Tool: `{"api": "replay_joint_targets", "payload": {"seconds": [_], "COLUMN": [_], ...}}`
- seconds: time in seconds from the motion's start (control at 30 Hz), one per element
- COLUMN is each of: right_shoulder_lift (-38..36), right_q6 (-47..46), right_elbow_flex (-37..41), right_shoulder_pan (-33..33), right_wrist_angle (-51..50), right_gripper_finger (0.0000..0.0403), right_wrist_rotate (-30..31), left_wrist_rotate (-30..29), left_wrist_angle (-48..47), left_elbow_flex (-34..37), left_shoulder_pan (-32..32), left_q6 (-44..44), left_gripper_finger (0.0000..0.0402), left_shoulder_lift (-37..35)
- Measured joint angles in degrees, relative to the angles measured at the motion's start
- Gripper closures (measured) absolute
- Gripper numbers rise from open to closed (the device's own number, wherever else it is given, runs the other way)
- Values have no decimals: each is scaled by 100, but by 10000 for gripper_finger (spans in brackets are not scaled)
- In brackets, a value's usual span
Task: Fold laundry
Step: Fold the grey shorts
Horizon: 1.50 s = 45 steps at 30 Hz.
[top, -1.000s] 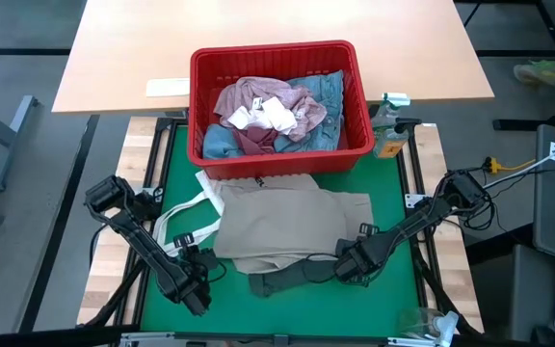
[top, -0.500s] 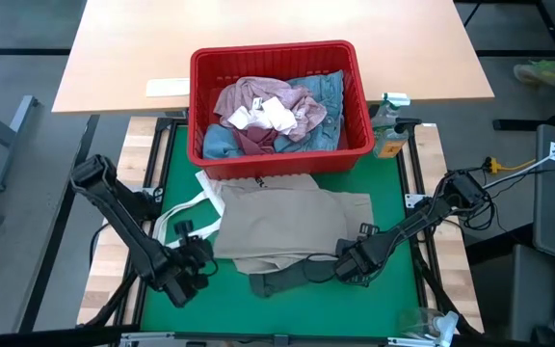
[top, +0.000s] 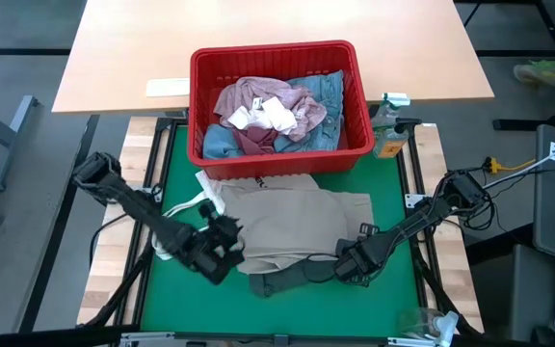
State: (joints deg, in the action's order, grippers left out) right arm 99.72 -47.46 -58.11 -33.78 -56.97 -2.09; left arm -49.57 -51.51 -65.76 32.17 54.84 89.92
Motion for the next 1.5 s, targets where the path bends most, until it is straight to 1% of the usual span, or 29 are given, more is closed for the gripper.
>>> {"api": "replay_joint_targets", "payload": {"seconds": [0.2,0.3,0.47,0.83,0.93,1.07,1.17,1.27,1.4,1.5], "right_shoulder_lift": [0,0,1,2,2,2,2,2,2,2], "right_q6": [-8,-11,-13,-22,-24,-24,-24,-24,-24,-24], "right_elbow_flex": [0,0,0,0,0,0,0,0,0,0], "right_shoulder_pan": [2,2,2,2,2,2,2,4,4,4], "right_wrist_angle": [5,9,24,35,38,38,38,36,35,34], "right_gripper_finger": [240,240,240,240,240,240,240,240,240,240], "right_wrist_rotate": [4,7,9,13,13,16,15,16,14,13], "left_wrist_rotate": [1236,1637,1721,1520,1522,1521,1567,1635,1827,2080], "left_wrist_angle": [-4,53,242,1265,1351,1345,1270,933,96,-566], "left_elbow_flex": [0,52,423,2008,2361,2600,2582,2383,1835,1338], "left_shoulder_pan": [-944,-1288,-1589,-1993,-2109,-2155,-2123,-2045,-1880,-1725], "left_q6": [-138,-383,-431,-394,-342,-95,-122,-133,-144,-236], "left_gripper_finger": [315,315,315,315,315,315,315,315,315,315], "left_shoulder_lift": [1,1,5,7,7,7,7,7,7,7]}}
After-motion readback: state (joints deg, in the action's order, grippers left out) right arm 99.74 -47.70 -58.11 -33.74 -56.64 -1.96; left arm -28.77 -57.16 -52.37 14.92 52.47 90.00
